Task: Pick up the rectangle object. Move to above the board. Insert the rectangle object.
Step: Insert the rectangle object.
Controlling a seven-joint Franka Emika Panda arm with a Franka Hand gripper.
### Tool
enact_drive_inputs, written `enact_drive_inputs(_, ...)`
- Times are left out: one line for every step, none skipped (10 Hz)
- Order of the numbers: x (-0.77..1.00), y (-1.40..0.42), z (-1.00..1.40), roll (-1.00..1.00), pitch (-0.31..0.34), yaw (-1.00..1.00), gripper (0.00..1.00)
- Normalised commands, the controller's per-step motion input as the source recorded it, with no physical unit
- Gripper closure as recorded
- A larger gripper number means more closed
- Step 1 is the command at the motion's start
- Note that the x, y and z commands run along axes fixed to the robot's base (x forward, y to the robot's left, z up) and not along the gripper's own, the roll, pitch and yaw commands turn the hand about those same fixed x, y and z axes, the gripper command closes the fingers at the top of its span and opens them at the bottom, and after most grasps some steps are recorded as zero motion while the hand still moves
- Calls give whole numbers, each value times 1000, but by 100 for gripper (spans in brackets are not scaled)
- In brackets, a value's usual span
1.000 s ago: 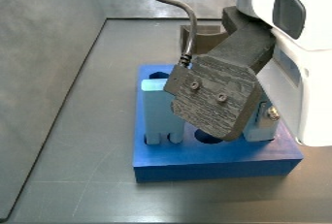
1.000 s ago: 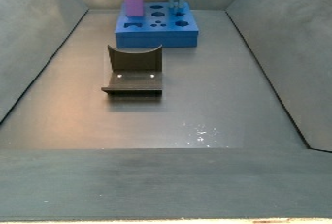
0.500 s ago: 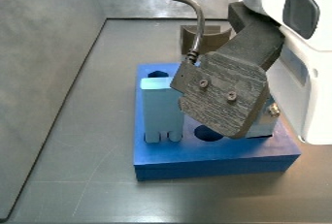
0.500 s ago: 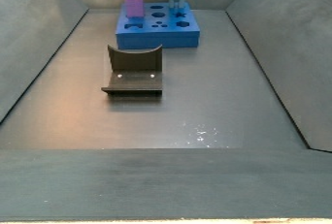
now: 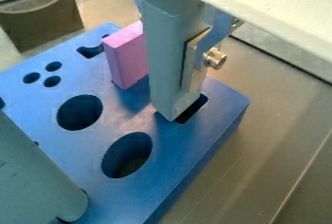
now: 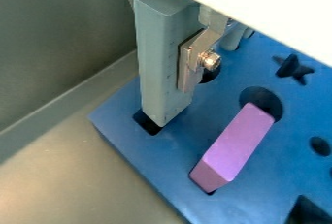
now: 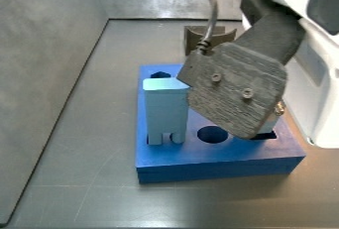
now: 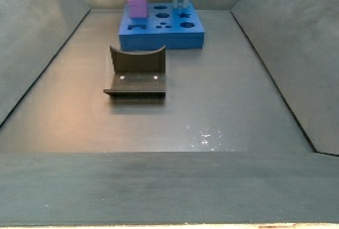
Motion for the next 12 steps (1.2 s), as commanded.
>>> enact_drive_inputs(46,0,0,0,0,-29,100)
enact_drive_inputs(177,0,51,-177,186,-97,100)
enact_drive_inputs(0,174,0,-483,-80,-34,100)
enact_drive_inputs(0,334,0,-754,-154,0,100)
enact_drive_inputs(0,134,0,-269,0,-9,100)
enact_drive_inputs(0,0,0,-131,0,0,100)
enact_drive_inputs(0,46,0,-1000,100,0,100)
enact_drive_inputs(0,100,89,-1000,260,0,100)
enact_drive_inputs(0,111,0,-683,26,43,100)
enact_drive_inputs(0,0,0,0,0,54,100)
enact_drive_inputs(-60,-569,-17,120,-240,563,100)
enact_drive_inputs(-77,-451,-20,214,-183,431,100)
